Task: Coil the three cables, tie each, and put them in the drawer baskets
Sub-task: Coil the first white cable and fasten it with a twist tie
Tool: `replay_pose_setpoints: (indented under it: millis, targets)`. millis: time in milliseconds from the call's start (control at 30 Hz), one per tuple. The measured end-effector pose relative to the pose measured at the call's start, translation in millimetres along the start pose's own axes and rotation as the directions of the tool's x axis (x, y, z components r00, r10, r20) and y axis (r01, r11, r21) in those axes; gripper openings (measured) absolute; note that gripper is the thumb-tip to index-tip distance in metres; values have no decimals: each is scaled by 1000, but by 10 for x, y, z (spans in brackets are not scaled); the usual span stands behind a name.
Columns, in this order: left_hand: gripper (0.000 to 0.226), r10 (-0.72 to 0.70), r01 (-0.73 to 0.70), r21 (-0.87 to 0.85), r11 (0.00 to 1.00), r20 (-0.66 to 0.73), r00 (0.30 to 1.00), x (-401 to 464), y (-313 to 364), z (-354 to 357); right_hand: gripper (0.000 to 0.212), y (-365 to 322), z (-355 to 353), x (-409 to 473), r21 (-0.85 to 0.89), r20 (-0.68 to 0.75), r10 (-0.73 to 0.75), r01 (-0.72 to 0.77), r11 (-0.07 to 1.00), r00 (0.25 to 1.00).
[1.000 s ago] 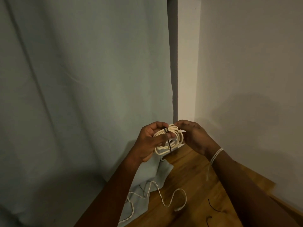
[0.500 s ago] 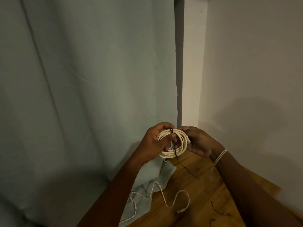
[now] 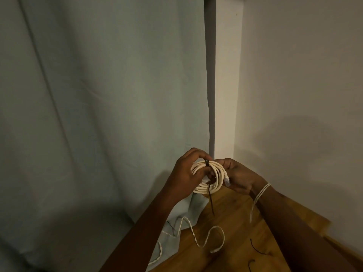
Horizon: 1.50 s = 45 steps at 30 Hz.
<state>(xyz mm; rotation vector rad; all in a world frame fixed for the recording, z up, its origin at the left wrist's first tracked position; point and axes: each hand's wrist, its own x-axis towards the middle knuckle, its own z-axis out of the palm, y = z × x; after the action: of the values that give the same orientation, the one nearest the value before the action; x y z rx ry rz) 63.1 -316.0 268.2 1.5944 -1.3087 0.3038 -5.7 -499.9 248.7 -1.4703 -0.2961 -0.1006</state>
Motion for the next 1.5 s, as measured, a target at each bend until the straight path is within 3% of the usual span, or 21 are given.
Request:
replay_pose_setpoints:
  millis: [133, 233, 333, 500, 633, 700, 833, 933, 1033, 1100, 1167, 1300, 1367, 1400, 1467, 1500]
  targets:
    - [22, -113, 131, -173, 976, 110, 987, -54, 16, -13, 30, -49, -8, -6, -183, -67, -72, 59, 981, 995]
    - [27, -137, 164, -192, 968, 146, 980, -68, 53, -31, 37, -93, 18, -29, -254, -53, -92, 76, 964, 994]
    - [27, -137, 174, -182, 968, 200, 970, -92, 82, -58, 25, -180, 9, -62, -350, -46, -66, 46, 936, 997]
    - [20, -138, 172, -97, 980, 288, 948, -129, 39, -83, 12, -468, 11, -87, -710, -64, -11, -38, 703, 998]
    - [34, -291, 300, -22, 954, 183, 939, -141, -69, -43, 7, -610, 77, -77, -860, -86, -76, -35, 509, 993]
    - [41, -341, 344, -3, 939, 131, 931, -126, -163, -26, 11, -609, 148, -113, -899, -94, -130, -28, 438, 987]
    - [22, -295, 292, 42, 955, 123, 947, -115, -323, 25, 12, -460, 366, -188, -935, -103, -264, -3, 353, 959]
    - [20, -309, 309, 19, 951, 116, 944, -113, -295, 78, 13, -232, 520, -196, -895, -248, -355, -73, 440, 901]
    - [27, -435, 453, -194, 870, 131, 891, -87, -231, 95, 9, 47, 677, -221, -844, -341, -408, -85, 529, 847]
    - [31, -534, 554, -381, 741, 167, 829, -85, -195, 88, 10, 225, 723, -245, -890, -294, -451, -68, 452, 843]
    - [27, -548, 570, -463, 679, 197, 813, -98, -189, 85, 8, 345, 697, -261, -933, -252, -495, -74, 352, 831]
    - [29, -466, 490, -399, 775, 165, 870, -133, -205, 112, 8, 403, 676, -243, -970, -223, -553, -125, 209, 803]
    - [30, -437, 447, -379, 810, 117, 892, -149, -204, 118, 14, 356, 684, -258, -968, -221, -531, -115, 224, 818]
    - [30, -432, 433, -366, 823, 90, 897, -161, -205, 120, 20, 288, 664, -292, -957, -206, -472, -75, 281, 857]
    - [31, -433, 419, -342, 841, 41, 901, -185, -204, 93, 24, 117, 590, -366, -853, -225, -400, 19, 522, 888]
    - [32, -425, 409, -342, 846, 31, 905, -195, -197, 73, 18, 36, 545, -386, -726, -315, -424, 72, 684, 849]
